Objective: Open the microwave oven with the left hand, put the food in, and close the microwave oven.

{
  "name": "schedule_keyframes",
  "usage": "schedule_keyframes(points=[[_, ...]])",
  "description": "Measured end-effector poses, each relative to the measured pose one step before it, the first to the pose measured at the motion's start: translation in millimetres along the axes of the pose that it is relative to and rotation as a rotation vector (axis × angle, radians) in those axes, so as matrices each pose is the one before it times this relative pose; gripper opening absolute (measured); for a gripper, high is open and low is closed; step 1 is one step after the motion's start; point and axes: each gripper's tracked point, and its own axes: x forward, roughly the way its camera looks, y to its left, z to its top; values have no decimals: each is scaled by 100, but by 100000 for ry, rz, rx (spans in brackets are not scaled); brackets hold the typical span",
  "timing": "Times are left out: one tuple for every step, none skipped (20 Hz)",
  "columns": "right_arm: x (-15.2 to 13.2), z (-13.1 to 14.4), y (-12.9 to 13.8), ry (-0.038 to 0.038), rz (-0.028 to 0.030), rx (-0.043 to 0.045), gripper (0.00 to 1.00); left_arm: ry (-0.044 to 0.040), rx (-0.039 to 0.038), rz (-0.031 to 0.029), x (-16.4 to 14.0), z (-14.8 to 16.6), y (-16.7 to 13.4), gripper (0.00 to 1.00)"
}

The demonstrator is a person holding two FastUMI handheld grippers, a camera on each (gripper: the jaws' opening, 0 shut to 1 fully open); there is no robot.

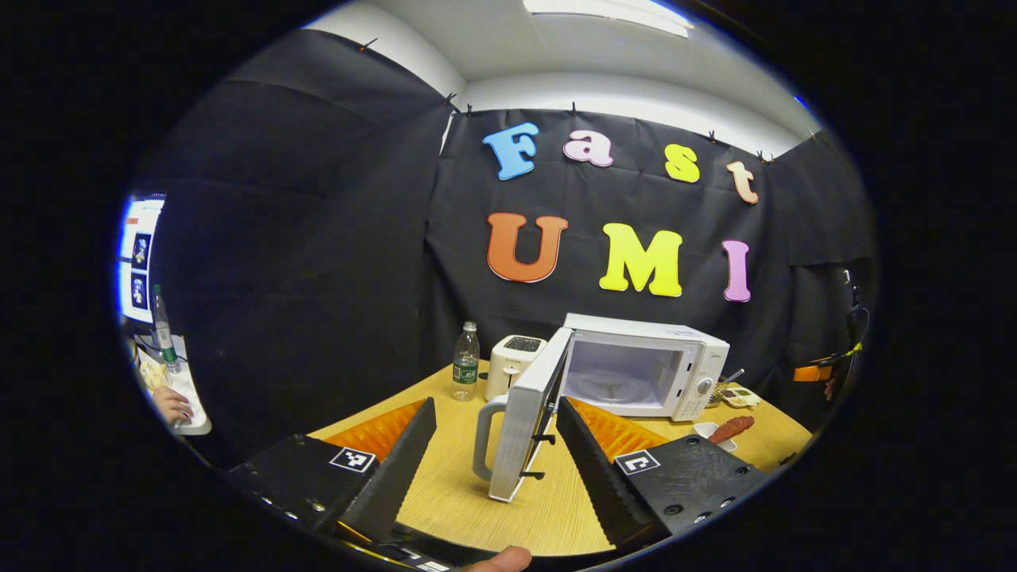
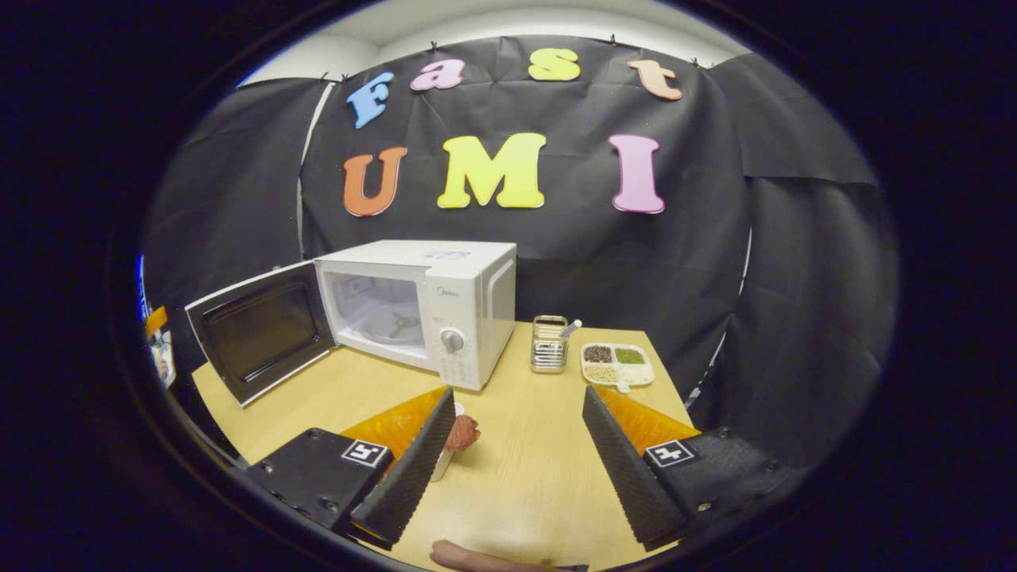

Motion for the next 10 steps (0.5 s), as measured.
schedule_keyframes(points=[[693,-177,-107,2999,1530,-19,100,-665,194,-224,127,1113,-811,93],[593,-334,194,3086,2539,686,100,-1005,357,-788,205,1110,-924,93],[632,-223,206,3465,3292,1362,100,-977,384,-905,113,1030,-967,93],[753,-396,160,3707,3524,1717,96,-1210,-7,-843,351,1087,-890,93],[691,-344,158,4102,3304,2149,100,-769,-467,-879,141,747,-801,93],[693,-392,198,3913,3721,2281,100,-1113,-432,-1245,261,860,-1148,93],[736,-363,285,4051,3984,2603,100,-1253,-117,-1312,248,739,-994,93],[732,-589,15,4551,3235,3346,99,-729,460,-1082,352,660,-937,93],[900,-630,145,4598,4325,3747,98,-104,503,-318,237,409,-609,93],[865,-532,263,4561,4372,3674,85,-578,553,-12,198,382,-434,93]])
